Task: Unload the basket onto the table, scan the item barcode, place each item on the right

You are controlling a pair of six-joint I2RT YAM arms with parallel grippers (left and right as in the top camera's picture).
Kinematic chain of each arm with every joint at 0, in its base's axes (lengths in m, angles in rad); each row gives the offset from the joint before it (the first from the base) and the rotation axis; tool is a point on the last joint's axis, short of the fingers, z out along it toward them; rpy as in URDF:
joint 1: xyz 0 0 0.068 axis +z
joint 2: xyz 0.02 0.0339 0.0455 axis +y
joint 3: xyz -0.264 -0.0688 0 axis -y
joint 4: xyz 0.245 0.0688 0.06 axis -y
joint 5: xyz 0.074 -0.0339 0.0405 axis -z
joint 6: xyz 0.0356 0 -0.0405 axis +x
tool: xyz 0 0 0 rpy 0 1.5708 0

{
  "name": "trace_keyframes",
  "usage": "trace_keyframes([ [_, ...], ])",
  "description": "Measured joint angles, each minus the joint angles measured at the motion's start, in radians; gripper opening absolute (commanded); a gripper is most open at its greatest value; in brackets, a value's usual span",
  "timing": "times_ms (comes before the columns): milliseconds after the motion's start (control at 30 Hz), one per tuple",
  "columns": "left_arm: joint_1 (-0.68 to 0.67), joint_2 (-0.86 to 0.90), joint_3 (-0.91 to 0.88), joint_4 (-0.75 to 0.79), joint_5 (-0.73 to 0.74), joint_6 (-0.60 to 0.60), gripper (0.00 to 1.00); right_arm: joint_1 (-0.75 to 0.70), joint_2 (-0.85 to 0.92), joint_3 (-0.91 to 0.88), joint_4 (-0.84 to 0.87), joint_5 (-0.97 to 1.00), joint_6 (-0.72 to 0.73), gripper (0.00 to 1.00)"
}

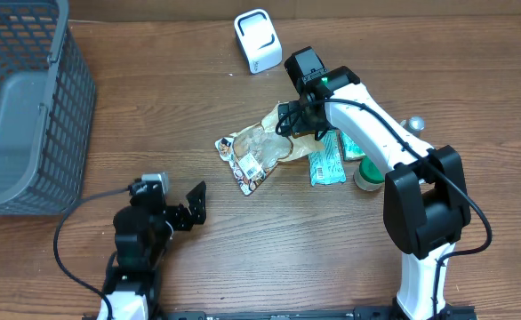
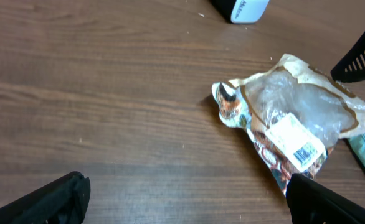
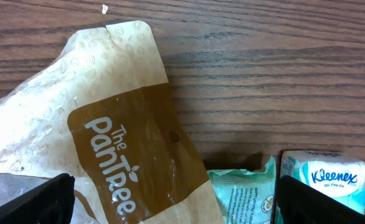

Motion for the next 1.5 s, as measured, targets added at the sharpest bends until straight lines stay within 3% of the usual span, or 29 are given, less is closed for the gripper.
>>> trace_keyframes([
  [267, 0.000, -0.091, -0.038, -0.006, -0.002, -0.021, 1.00, 0.000, 0.000, 0.000, 0.000, 0.000, 0.000, 1.00],
  [733, 0.000, -0.447, -0.039, -0.370, -0.053, -0.032, 0.99, 0.000, 0.000, 0.000, 0.000, 0.000, 0.000, 1.00],
  [933, 0.000, -0.520, -0.039, -0.475, -0.090, -0.032, 1.00, 0.000, 0.000, 0.000, 0.000, 0.000, 0.000, 1.00],
  [1500, 0.004, -0.824, -0.039, -0.477, -0.114, 0.036, 1.00, 0.000, 0.000, 0.000, 0.000, 0.000, 0.000, 1.00],
])
